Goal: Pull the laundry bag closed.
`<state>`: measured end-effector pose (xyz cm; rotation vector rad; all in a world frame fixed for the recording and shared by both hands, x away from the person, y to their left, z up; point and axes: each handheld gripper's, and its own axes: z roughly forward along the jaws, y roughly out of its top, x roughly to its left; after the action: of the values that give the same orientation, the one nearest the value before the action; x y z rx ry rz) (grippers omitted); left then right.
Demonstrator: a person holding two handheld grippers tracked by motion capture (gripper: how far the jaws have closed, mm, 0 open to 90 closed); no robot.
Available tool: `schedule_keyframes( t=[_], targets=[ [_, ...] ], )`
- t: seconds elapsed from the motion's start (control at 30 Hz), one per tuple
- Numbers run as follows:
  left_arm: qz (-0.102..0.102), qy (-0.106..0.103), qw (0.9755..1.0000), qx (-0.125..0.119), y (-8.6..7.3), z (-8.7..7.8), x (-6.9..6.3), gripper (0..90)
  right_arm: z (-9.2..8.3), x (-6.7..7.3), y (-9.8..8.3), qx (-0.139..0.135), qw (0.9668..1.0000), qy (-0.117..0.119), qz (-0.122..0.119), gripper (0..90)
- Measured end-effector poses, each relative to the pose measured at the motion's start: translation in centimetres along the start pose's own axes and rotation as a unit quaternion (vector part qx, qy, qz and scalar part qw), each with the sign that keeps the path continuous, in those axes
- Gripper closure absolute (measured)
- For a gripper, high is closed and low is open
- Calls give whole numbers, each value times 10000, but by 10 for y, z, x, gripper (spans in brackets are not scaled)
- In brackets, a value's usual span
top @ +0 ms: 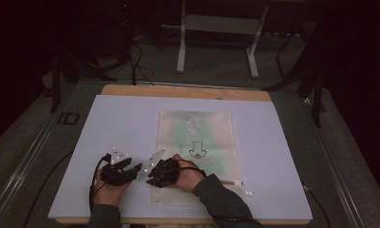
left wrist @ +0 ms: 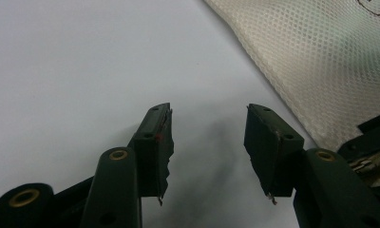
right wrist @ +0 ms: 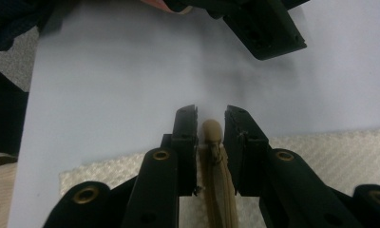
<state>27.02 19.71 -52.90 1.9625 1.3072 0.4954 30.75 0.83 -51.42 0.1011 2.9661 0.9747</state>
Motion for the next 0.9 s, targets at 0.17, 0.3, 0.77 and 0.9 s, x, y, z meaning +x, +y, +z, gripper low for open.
schedule_keyframes(
  t=[0.17,0.3,0.77,0.9],
  targets=[
    [-25,14,10000,-12,0,-1,1,513,8,1,4,174,9998,-69,-22,749],
    [-27,13,10000,-10,0,-1,1,512,11,3,5,207,9998,-59,-55,782],
    [-27,31,10000,4,0,0,1,513,0,3,7,14,10000,-1,-39,810],
    [-39,33,10000,8,0,0,1,513,-7,3,6,-79,10000,9,-28,811]
  ],
)
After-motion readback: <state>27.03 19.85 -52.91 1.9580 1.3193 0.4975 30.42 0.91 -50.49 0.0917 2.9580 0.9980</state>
